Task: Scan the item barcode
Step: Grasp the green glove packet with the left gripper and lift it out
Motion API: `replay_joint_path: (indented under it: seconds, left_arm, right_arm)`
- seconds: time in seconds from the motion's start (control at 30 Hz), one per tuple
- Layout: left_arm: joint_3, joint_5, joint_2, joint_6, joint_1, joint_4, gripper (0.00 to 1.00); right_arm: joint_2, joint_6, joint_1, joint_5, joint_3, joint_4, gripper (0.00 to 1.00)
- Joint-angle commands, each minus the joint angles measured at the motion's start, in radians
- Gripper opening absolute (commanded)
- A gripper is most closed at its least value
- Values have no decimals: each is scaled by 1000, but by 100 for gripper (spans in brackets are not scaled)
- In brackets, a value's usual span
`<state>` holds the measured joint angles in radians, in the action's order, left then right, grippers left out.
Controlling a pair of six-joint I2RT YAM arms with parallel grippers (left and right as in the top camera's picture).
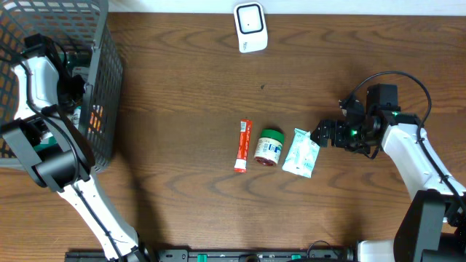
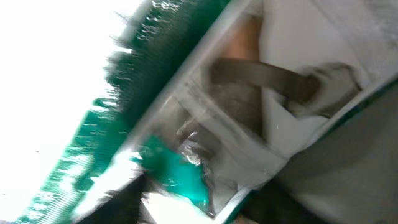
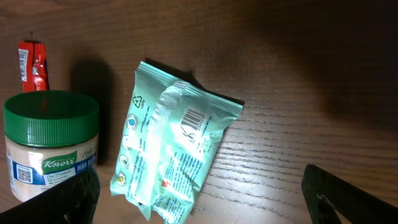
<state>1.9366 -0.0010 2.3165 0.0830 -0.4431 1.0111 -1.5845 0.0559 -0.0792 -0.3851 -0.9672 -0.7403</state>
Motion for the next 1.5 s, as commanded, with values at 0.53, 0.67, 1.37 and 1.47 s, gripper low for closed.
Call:
replay_joint_path:
  seconds: [0.53, 0.67, 1.37, 1.47]
  left_arm:
    - [-11, 4, -246, 52, 0, -89, 7]
    - [-11, 4, -371, 61, 0, -90, 7]
    - [-15, 151, -807, 185, 332, 154, 10]
    - [-90, 150, -795, 190, 503, 157, 10]
  right_arm:
    - [8, -1, 9, 0, 5, -1, 99]
    - [8, -1, 9, 0, 5, -1, 99]
    - [8, -1, 9, 0, 5, -1, 99]
    - [8, -1, 9, 0, 5, -1, 99]
